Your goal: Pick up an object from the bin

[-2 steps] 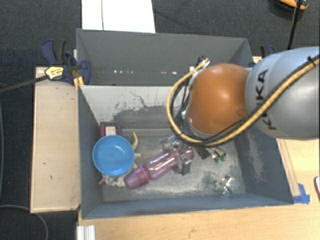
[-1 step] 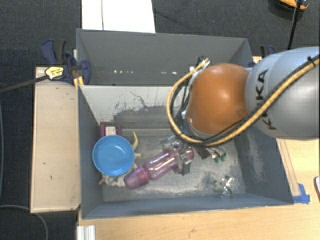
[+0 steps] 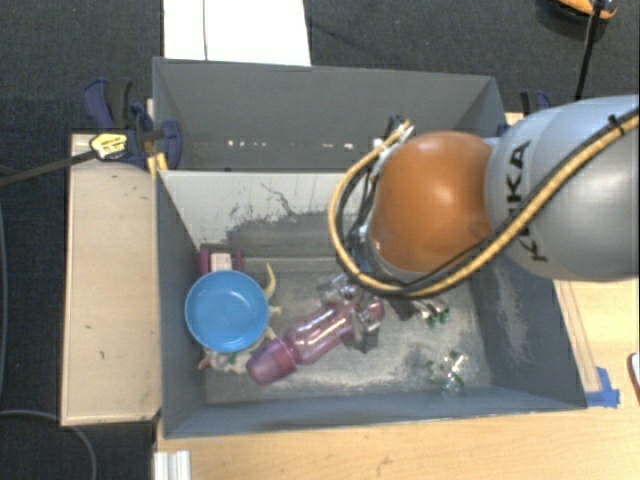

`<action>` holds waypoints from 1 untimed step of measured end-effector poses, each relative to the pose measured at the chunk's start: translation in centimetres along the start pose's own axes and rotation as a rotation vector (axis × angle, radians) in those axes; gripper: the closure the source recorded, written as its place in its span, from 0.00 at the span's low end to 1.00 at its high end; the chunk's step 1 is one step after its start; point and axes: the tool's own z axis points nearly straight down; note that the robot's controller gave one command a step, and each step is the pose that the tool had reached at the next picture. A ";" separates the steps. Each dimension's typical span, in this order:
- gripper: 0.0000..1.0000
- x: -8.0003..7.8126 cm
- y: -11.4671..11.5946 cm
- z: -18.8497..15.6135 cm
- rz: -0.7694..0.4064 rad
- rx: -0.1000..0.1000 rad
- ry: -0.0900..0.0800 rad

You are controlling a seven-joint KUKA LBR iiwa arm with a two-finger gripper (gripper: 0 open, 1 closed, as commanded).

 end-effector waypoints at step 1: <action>1.00 0.0 -1.3 4.8 -0.015 0.001 -0.009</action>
Offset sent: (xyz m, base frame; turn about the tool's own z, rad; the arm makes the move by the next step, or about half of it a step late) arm 0.0015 -0.0289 0.0284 0.0169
